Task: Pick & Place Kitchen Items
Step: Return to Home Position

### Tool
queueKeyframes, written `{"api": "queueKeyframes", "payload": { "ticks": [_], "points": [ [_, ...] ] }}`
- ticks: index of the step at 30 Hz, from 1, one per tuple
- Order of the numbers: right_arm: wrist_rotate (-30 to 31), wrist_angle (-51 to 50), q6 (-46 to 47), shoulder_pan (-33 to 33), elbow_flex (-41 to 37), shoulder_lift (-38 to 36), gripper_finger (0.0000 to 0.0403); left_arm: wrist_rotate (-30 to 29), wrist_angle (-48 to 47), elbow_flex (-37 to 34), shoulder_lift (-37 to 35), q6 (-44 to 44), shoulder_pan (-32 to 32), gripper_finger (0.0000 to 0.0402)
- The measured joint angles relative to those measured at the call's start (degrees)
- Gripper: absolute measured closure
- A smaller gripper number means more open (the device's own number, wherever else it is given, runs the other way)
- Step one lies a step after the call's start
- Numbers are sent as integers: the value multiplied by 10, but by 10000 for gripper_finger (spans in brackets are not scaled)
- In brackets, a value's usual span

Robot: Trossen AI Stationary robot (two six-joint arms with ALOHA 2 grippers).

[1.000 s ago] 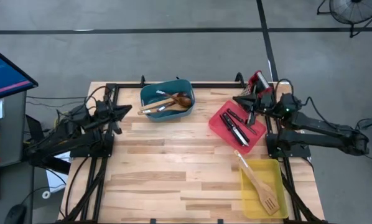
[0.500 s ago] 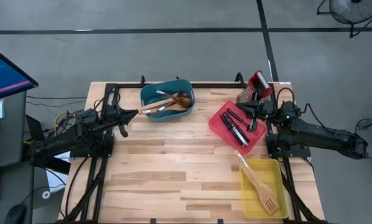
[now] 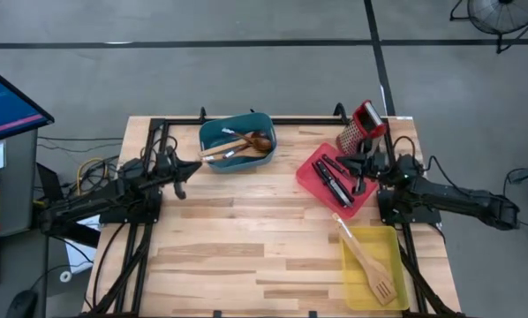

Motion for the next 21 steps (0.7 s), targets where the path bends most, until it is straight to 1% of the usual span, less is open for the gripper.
{"api": "queueKeyframes", "payload": {
  "ticks": [3, 8, 10, 12, 15, 18, 21],
  "points": [
    [-3, -25, 10, 0, -8, -9, 400, 31, 0, 0, 0, 17, 0, 401],
    [-52, -39, 23, 0, -8, -10, 398, 96, 0, 0, 0, 45, 0, 401],
    [-62, -39, 25, 0, -8, -11, 398, 101, -1, 0, 0, 46, 0, 401],
    [-63, -42, 25, 0, -8, -10, 398, 96, -1, 0, 0, 45, 0, 401],
    [-58, -49, 21, 0, -8, -10, 393, 63, -1, 0, 0, 44, 0, 400],
    [-34, -57, 17, 0, -8, -10, 385, 19, -1, 0, 0, 43, 0, 398],
    [-15, -67, 16, 0, -8, -10, 374, 6, 0, 0, 0, 43, 0, 398]
  ]
}}
